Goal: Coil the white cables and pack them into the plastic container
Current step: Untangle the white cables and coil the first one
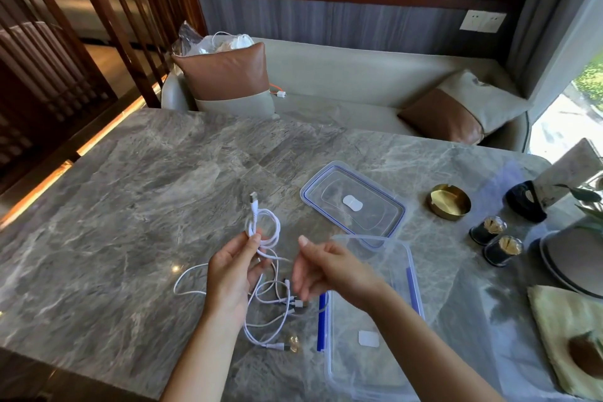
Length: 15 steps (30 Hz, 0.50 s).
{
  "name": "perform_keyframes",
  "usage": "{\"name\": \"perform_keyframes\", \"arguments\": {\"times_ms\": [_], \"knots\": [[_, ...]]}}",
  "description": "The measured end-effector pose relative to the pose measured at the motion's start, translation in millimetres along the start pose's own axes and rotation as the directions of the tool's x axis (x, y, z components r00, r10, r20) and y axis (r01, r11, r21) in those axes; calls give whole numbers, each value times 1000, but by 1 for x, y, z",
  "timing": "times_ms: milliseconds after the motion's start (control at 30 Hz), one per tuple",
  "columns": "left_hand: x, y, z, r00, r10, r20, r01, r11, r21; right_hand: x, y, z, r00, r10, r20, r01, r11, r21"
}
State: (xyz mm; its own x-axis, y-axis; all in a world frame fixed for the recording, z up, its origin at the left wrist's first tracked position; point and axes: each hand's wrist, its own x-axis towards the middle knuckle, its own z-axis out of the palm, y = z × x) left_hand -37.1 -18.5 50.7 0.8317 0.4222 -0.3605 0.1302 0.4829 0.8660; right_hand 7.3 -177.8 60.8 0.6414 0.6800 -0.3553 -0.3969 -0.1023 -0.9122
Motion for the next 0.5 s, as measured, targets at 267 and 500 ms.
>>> {"name": "perform_keyframes", "arguments": {"times_ms": [267, 500], "knots": [[-2, -3, 1, 995, 98, 35, -104, 973, 207, 15, 28, 11, 978, 207, -17, -174, 857, 484], [-4, -1, -9, 986, 97, 135, -141, 920, 366, 16, 30, 12, 970, 158, -185, -3, 768, 640]]}}
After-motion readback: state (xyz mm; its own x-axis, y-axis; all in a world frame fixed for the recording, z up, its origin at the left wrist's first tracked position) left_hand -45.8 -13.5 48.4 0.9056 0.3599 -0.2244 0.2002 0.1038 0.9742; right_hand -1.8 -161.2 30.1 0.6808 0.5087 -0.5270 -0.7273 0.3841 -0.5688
